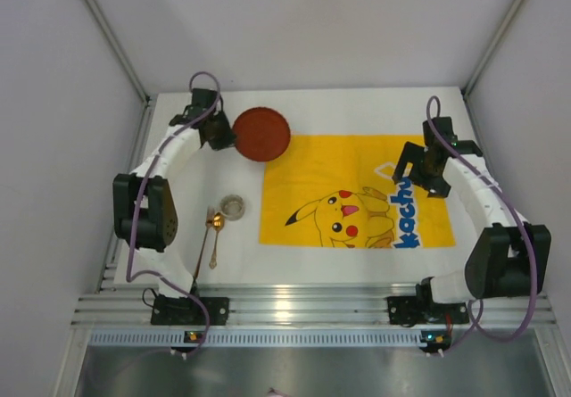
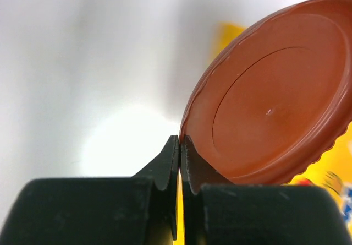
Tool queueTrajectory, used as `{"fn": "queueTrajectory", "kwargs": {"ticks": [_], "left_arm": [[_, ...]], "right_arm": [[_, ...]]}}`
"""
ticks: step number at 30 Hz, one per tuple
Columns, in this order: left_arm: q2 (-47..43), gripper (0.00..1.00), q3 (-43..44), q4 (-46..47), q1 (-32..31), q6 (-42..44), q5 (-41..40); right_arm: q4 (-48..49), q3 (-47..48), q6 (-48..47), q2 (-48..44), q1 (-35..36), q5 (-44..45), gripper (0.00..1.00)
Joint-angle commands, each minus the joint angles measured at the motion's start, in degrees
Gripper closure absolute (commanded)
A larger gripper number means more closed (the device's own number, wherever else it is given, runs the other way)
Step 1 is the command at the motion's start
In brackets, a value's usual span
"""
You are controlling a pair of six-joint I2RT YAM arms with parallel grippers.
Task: Set the dinner table for one person
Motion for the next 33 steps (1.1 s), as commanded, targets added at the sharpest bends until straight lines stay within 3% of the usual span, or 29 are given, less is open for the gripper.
{"fn": "queueTrajectory", "kwargs": {"ticks": [1,7,14,19,23,24,26,28,33], "left_arm": [[0.8,1.0,8.4,0.6,-10.5,-1.1,0.6],[15.6,1.0,25.0,-1.0,-22.7,-3.2,2.7],[35.8,1.0,53.5,-1.7,-32.3,-8.4,6.4],[43.7,1.0,58.0,5.4,-35.2,-15.9,8.2],[45.7,1.0,58.1,8.1,-36.7,-16.9,8.0],[46.4,0.97,58.1,9.0,-36.9,-17.4,8.3],[46.8,0.67,58.0,9.8,-37.0,-18.2,8.7],[46.7,0.02,57.9,10.9,-37.1,-19.0,9.6],[39.7,0.01,55.6,9.6,-36.1,-15.8,8.6]], "right_arm": [[-0.9,0.3,1.1,-4.3,-1.0,3.5,0.02],[-4.2,-0.8,4.1,-8.5,-1.2,3.2,0.01],[-7.0,-4.2,7.3,-17.2,-1.5,2.5,0.0],[-10.0,-6.8,8.3,-23.5,-1.4,1.4,0.0],[-11.6,-8.5,7.4,-26.5,-1.7,3.1,0.0],[-12.1,-8.8,6.9,-27.1,-1.9,3.6,0.0],[-12.3,-8.9,6.6,-27.2,-2.0,3.7,0.0],[-12.3,-8.9,6.4,-26.8,-2.0,3.6,0.0],[-10.8,-8.7,5.9,-25.1,-2.1,2.5,0.0]]}}
